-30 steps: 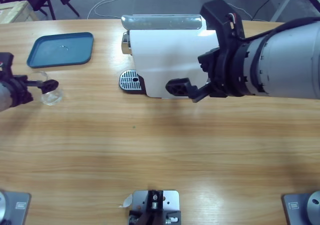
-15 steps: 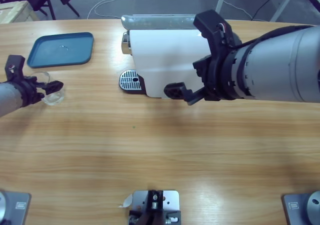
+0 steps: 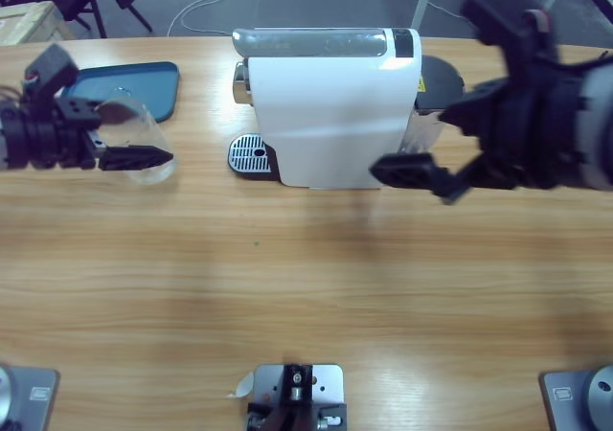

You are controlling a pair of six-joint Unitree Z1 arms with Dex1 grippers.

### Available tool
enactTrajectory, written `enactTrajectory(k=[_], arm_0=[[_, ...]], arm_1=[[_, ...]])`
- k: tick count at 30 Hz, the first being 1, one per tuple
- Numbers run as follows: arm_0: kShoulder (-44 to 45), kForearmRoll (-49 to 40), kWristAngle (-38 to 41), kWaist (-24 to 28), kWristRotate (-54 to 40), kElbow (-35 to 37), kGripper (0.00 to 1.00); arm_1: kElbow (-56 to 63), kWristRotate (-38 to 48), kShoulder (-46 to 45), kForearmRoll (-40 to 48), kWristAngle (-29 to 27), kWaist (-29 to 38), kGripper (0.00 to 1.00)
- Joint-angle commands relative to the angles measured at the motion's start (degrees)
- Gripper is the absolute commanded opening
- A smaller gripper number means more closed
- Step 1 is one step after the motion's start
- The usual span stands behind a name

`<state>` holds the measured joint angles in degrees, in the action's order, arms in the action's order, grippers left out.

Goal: Pour coffee

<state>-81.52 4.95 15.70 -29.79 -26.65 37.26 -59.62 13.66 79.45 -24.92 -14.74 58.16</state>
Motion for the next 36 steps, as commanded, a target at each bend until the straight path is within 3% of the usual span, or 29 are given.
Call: enactTrajectory(k=[1, 10, 22, 33, 34, 35, 36], arm_0=[[-17.58, -5.3, 2.83, 0.78, -17.3, 11.86, 0.0], [-28.94, -2.19, 15.69, 1.78, -19.32, 17.68, 0.0], [-35.09, -2.38, 13.83, -1.68, -19.09, 25.24, 0.0], [-34.18, -2.66, 13.48, -2.82, -18.91, 23.21, 0.0], [-33.77, -2.66, 13.48, -2.82, -19.02, 22.48, 0.168], [-33.33, -2.59, 13.46, -2.82, -18.95, 21.67, 0.798], [-33.05, -2.65, 13.16, -2.79, -18.51, 21.09, 0.972]], arm_1=[[5.02, -0.65, -5.45, -3.02, -1.49, 0.7, 1.0], [7.56, 0.14, -9.3, -6.22, -3.58, 0.73, 1.0], [8.87, 0.49, -8.24, -5.57, -4.16, 0.71, 1.0], [9.72, 0.77, -7.5, -4.06, -4.25, 0.66, 1.0], [9.79, 0.91, -7.34, -3.89, -4.25, 0.7, 1.0], [9.91, 1.04, -7.12, -3.53, -4.19, 0.7, 1.0], [10.07, 1.11, -6.92, -3.24, -4.14, 0.71, 1.0]])
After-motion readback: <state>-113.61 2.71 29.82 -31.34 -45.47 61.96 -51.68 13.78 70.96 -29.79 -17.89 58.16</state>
